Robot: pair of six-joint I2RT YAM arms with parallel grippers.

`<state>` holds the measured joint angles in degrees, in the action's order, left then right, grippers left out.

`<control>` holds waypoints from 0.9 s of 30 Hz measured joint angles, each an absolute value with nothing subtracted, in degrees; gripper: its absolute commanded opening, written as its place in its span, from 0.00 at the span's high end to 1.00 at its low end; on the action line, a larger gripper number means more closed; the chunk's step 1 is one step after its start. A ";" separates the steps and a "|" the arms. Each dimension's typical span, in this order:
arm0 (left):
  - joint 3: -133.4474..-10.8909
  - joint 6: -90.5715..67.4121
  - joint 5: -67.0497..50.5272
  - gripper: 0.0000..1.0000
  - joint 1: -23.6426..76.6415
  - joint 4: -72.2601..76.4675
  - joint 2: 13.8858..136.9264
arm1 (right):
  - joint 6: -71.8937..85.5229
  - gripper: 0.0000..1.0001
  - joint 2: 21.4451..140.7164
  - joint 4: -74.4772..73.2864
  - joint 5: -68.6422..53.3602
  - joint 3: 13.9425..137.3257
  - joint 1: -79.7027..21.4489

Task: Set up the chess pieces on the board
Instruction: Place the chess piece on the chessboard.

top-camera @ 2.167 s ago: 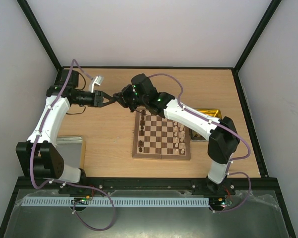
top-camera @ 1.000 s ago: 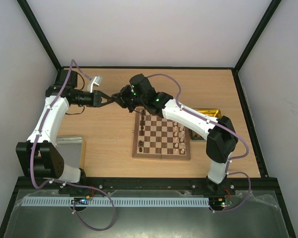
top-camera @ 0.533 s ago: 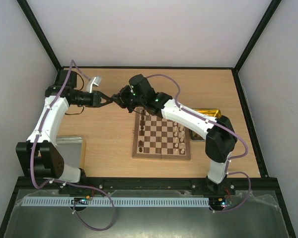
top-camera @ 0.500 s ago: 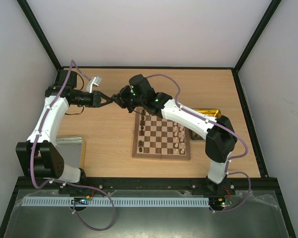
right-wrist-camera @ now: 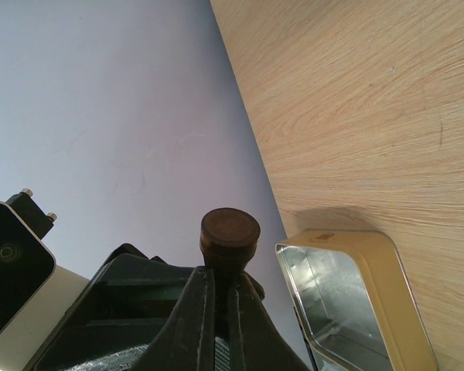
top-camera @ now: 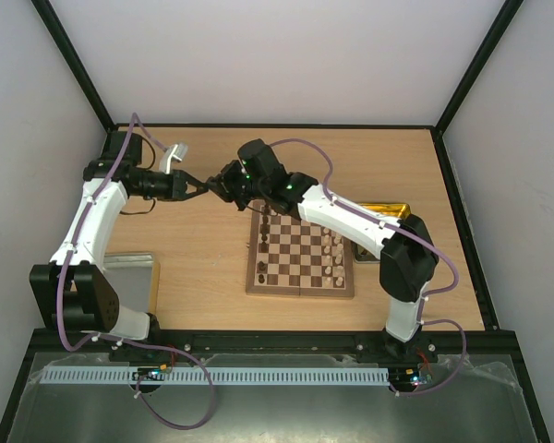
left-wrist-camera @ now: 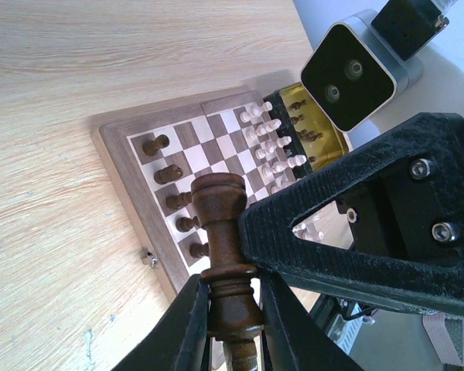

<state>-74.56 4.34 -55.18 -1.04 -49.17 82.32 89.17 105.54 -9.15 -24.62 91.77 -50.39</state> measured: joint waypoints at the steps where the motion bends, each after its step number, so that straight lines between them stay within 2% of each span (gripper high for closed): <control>1: -74.52 4.34 -55.09 0.98 -1.08 -49.17 82.32 | 89.17 0.98 105.65 -9.13 -24.67 91.81 -50.39; 27: -74.72 4.80 -54.13 0.98 -1.58 -50.52 82.04 | 89.17 0.98 106.30 -9.19 -24.93 92.38 -50.70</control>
<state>-74.72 4.80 -54.13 -1.58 -50.52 82.04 89.17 106.30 -9.19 -24.93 92.38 -50.70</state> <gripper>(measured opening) 0.135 0.023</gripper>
